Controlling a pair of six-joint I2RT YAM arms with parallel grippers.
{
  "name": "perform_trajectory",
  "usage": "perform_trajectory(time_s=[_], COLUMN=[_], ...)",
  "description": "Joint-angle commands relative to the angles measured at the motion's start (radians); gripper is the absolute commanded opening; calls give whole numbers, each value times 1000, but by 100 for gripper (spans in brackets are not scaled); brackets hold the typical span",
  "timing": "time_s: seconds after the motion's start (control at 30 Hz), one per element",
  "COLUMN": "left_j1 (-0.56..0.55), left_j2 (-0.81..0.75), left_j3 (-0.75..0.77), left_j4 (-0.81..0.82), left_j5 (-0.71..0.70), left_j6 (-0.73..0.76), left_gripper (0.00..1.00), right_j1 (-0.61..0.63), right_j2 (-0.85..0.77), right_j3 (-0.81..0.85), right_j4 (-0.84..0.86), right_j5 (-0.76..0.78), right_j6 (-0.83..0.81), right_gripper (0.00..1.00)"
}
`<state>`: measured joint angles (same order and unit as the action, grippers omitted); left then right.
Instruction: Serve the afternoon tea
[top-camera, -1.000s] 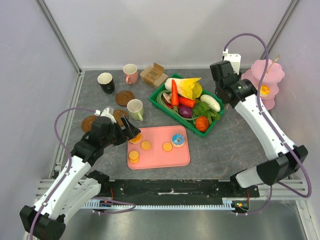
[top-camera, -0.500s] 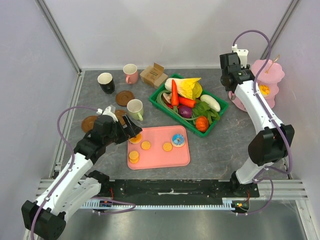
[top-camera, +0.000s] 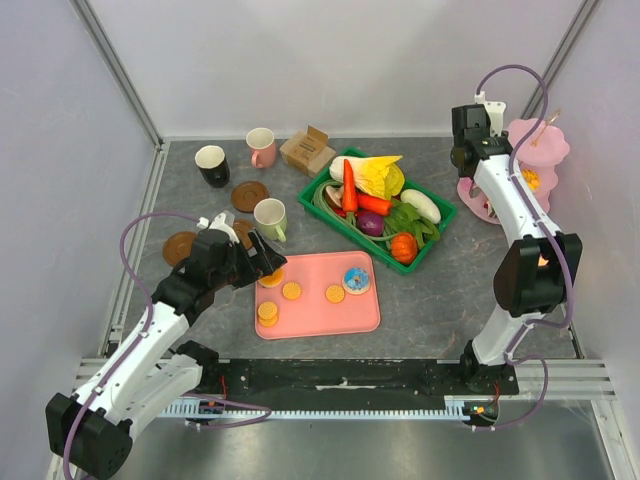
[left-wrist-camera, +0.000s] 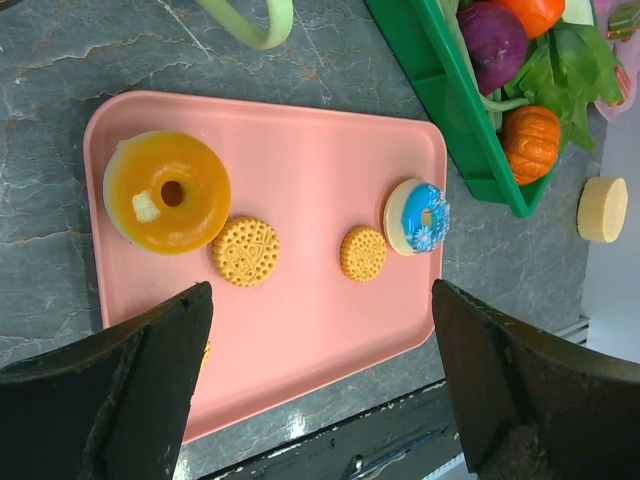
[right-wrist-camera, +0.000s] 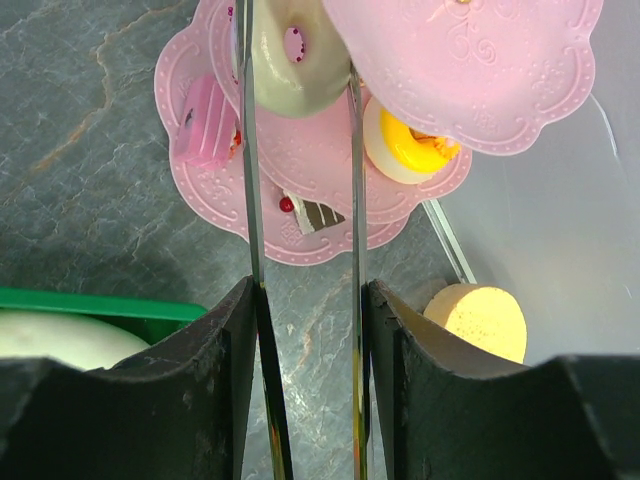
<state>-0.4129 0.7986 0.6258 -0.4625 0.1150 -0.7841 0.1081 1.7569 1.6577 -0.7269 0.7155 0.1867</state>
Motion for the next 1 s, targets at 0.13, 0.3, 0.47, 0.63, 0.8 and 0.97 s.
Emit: perform_trajectory(time_s=[0.13,0.3,0.47,0.63,0.8,0.97], left_j1=[-1,-3,-3,-1,-3,-1], left_j2=[-1,4,2,-1,-2,-7], left_j3=[-5,-2,-3,0,2,2], left_j4=[39,41,41,41,41,41], left_j5=[9,11,11,14,18,22], left_j6=[20,23,23,23,23,23], left_gripper=[96,96,96,96,96,96], right_j1=[-19,-50,-56,-58,-58,-58], right_j2=[-5,-28,-33,-43,-66,-97], right_j3=[8,-33,-42,-35,-41,-45], right_j4=[23,11,-5,-16,-17,-19], right_j5=[29,-14,-34,-44,-53,-67], right_j6=[39,63,74,86,91,99], right_gripper=[51,51,54,62,64,64])
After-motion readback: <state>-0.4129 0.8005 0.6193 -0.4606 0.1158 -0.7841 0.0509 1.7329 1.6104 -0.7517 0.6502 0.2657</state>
